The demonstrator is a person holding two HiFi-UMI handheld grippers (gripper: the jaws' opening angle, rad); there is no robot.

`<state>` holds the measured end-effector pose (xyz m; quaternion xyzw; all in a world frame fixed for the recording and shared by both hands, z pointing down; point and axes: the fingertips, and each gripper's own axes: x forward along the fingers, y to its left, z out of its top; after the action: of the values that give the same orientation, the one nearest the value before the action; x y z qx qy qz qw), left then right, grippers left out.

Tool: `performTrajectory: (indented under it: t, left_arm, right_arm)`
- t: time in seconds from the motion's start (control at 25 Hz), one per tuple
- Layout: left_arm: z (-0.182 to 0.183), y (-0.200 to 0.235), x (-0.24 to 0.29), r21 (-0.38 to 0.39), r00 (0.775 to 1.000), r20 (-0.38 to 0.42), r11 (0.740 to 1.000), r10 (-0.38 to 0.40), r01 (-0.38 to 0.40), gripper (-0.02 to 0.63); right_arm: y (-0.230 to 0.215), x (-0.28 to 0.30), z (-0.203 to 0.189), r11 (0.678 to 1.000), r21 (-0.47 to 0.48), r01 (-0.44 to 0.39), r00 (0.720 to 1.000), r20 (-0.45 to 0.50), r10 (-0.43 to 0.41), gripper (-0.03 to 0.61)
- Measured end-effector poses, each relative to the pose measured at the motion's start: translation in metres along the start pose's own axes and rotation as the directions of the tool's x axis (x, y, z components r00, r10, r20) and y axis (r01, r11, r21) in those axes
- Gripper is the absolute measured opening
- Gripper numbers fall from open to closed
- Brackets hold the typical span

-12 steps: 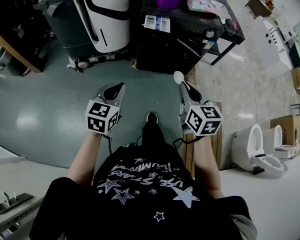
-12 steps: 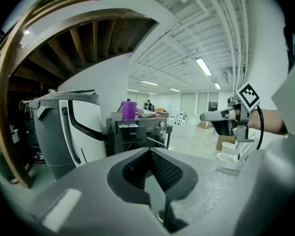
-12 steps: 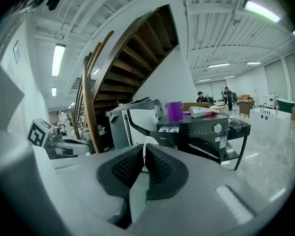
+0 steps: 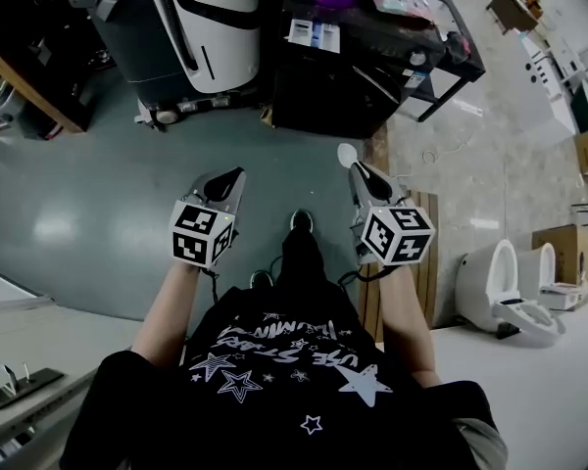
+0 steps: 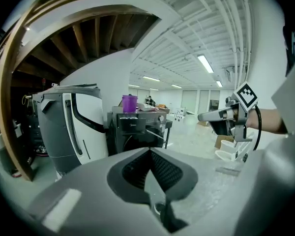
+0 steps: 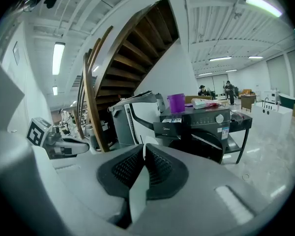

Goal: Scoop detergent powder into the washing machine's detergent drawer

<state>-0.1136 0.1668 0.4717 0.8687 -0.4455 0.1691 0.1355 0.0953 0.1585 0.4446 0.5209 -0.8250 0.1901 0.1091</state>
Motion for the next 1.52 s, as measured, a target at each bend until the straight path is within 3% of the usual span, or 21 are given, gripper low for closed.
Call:
performTrajectory:
  t: [0.2,0.4,0.6,1.04,1.28,1.52]
  left_arm:
    - [-0.016,0.003,0.007,-0.019,0.999,-0.042,1.0,-0.002,0.001,0.0]
    - [-0.008,0.01,0.035,-0.015,0.998,-0.059,1.0,-0.011,0.01,0.0]
    - [0.021,0.028,0.078,-0.03,0.999,-0.051,1.0,0.003,-0.004,0.0]
    - [0.119,0.069,0.195,0.008,0.998,0.006,0.998,0.067,-0.067,0.0]
    - [0.14,0.083,0.229,-0.03,0.992,0.024,0.992,0.126,-0.126,0.0]
    - [0.159,0.095,0.248,-0.034,0.991,0.027,0.991,0.132,-0.131,0.0]
  right_arm:
    - [-0.004,0.009,-0.013,1.0,0.026,-0.001,1.0,-0.022,0.001,0.032]
    - [-0.038,0.021,0.001,0.996,0.073,0.05,0.999,0.006,-0.05,0.034]
    - [-0.077,0.052,0.03,0.995,0.088,0.036,0.999,0.022,-0.038,0.034]
    - [-0.16,0.156,0.125,0.994,0.075,-0.081,0.992,0.099,0.073,0.035]
    - [-0.189,0.19,0.154,0.991,0.047,-0.129,0.988,0.096,0.124,0.035]
    - [-0.183,0.214,0.175,0.982,0.039,-0.183,0.978,0.105,0.178,0.035]
